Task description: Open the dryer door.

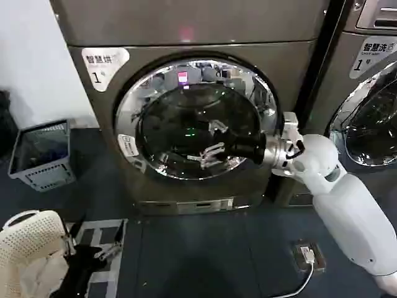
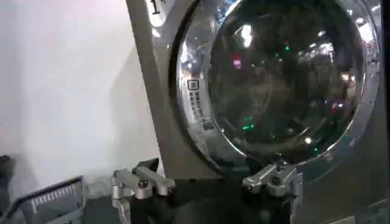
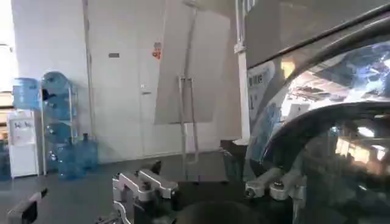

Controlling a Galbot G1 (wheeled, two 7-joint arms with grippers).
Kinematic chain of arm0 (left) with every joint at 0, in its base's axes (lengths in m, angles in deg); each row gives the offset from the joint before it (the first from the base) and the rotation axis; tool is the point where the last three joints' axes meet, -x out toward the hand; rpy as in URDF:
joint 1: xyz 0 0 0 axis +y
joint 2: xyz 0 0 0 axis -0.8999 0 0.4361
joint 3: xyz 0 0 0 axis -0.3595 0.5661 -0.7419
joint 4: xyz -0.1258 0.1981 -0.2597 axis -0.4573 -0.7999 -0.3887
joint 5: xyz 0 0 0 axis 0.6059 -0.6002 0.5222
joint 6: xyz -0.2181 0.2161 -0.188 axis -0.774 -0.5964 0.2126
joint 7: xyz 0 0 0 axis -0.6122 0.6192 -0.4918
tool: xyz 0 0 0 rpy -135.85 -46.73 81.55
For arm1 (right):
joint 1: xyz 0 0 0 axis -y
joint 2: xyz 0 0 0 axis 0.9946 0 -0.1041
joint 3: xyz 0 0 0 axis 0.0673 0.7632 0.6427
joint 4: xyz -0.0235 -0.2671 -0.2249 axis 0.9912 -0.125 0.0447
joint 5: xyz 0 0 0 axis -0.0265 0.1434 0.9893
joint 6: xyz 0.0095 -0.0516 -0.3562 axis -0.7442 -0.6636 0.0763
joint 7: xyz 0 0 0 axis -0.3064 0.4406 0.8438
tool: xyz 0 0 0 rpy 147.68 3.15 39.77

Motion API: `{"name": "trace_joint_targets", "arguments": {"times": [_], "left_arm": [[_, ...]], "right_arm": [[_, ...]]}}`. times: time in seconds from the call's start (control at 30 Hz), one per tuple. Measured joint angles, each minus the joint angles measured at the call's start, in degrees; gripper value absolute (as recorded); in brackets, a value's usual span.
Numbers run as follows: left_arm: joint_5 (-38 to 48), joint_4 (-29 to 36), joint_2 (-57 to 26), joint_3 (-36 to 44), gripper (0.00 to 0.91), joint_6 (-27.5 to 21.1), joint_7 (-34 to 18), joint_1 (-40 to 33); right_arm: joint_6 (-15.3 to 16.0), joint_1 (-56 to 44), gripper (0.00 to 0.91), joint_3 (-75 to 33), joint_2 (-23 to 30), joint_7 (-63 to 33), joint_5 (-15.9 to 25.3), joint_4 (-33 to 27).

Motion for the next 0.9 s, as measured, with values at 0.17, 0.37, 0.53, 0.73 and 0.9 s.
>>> {"name": "trace_joint_targets", "arguments": {"times": [0.17,0.37,0.53,0.73,0.9], "left_arm": [[0.00,0.37,0.01,0.00,0.907,-0.05,0.03,-0.02],[0.00,0.73,-0.01,-0.06,0.907,-0.14,0.05,-0.06],[-0.04,1.21,0.02,-0.08,0.907,-0.37,0.07,-0.21],[-0.08,1.61,0.06,-0.08,0.907,-0.61,0.08,-0.29],[-0.12,2.03,0.14,0.02,0.907,-0.85,0.08,-0.35]], "right_arm": [[-1.20,0.60,0.907,1.05,0.74,0.49,2.28,-1.57],[-2.38,1.81,0.907,3.24,2.25,1.15,5.00,-4.59],[-2.88,2.81,0.907,5.38,3.75,2.08,6.70,-7.54],[-5.17,4.04,0.907,7.75,5.08,2.40,7.40,-10.44],[-7.62,5.05,0.907,10.43,6.13,1.57,7.31,-12.68]]}}
